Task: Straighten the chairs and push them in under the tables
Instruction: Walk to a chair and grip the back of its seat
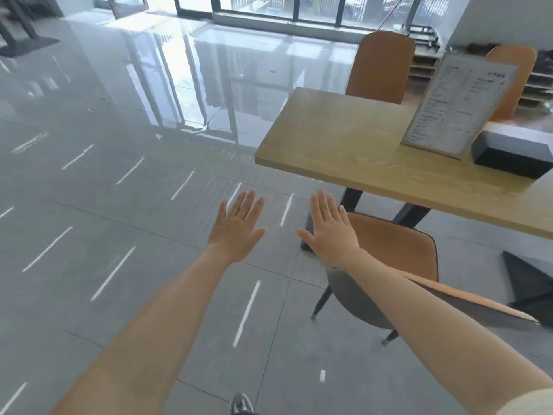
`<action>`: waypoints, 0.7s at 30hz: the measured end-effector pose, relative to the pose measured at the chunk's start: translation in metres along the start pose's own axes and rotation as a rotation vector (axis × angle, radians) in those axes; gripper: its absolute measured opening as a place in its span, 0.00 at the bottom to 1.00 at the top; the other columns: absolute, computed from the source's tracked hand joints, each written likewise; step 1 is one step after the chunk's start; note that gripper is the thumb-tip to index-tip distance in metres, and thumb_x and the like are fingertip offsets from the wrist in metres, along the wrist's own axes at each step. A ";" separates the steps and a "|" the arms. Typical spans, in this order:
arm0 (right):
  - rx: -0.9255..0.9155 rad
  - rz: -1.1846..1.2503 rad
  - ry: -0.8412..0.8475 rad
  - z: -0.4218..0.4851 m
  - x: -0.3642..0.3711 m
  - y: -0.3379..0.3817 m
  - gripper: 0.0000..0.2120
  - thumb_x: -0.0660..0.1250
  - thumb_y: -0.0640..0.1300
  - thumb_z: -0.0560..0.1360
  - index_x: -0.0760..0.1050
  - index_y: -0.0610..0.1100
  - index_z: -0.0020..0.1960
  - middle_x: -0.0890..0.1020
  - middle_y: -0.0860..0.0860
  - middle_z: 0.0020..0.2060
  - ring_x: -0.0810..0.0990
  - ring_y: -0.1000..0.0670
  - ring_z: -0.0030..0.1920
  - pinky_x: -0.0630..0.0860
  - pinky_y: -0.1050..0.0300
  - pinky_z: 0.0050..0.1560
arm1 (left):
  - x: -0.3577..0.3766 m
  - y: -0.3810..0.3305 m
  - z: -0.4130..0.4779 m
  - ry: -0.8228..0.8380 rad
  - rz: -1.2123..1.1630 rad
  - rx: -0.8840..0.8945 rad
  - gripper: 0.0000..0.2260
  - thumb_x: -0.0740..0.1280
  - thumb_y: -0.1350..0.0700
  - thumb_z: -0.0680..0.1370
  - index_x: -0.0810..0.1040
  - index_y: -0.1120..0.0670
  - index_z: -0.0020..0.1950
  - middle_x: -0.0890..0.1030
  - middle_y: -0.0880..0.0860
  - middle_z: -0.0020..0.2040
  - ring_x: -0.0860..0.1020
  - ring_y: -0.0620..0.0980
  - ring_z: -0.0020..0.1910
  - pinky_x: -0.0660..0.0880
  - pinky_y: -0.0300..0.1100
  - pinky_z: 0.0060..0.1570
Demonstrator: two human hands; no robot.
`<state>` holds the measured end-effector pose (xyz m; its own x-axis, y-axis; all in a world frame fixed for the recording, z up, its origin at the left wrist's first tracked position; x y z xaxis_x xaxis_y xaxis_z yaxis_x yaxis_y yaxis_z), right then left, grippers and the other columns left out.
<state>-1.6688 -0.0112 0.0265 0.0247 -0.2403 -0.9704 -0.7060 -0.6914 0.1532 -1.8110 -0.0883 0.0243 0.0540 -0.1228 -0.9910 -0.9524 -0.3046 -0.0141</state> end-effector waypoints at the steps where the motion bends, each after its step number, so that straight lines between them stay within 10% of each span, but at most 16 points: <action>1: 0.001 0.007 -0.006 0.012 -0.001 0.014 0.35 0.46 0.58 0.80 0.31 0.42 0.74 0.33 0.46 0.75 0.32 0.46 0.75 0.35 0.49 0.74 | -0.001 0.017 0.005 0.002 0.003 0.004 0.28 0.47 0.44 0.82 0.36 0.51 0.76 0.38 0.52 0.78 0.38 0.50 0.77 0.37 0.51 0.74; 21: 0.111 0.086 -0.035 0.384 -0.054 0.080 0.36 0.46 0.58 0.80 0.28 0.42 0.73 0.31 0.45 0.74 0.32 0.46 0.75 0.34 0.48 0.74 | -0.058 0.242 0.306 -0.027 0.033 0.082 0.29 0.48 0.44 0.82 0.36 0.51 0.76 0.36 0.51 0.77 0.38 0.49 0.77 0.36 0.51 0.74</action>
<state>-1.9985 0.2083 0.0196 -0.0621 -0.2702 -0.9608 -0.7782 -0.5896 0.2161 -2.1362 0.1341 0.0375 0.0153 -0.1058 -0.9943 -0.9750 -0.2219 0.0086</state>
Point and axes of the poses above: each hand's wrist, its own z-axis towards the middle knuckle, its own x-axis out of the palm, y = z × x, the point moved 9 cm from there along z, towards the middle knuckle
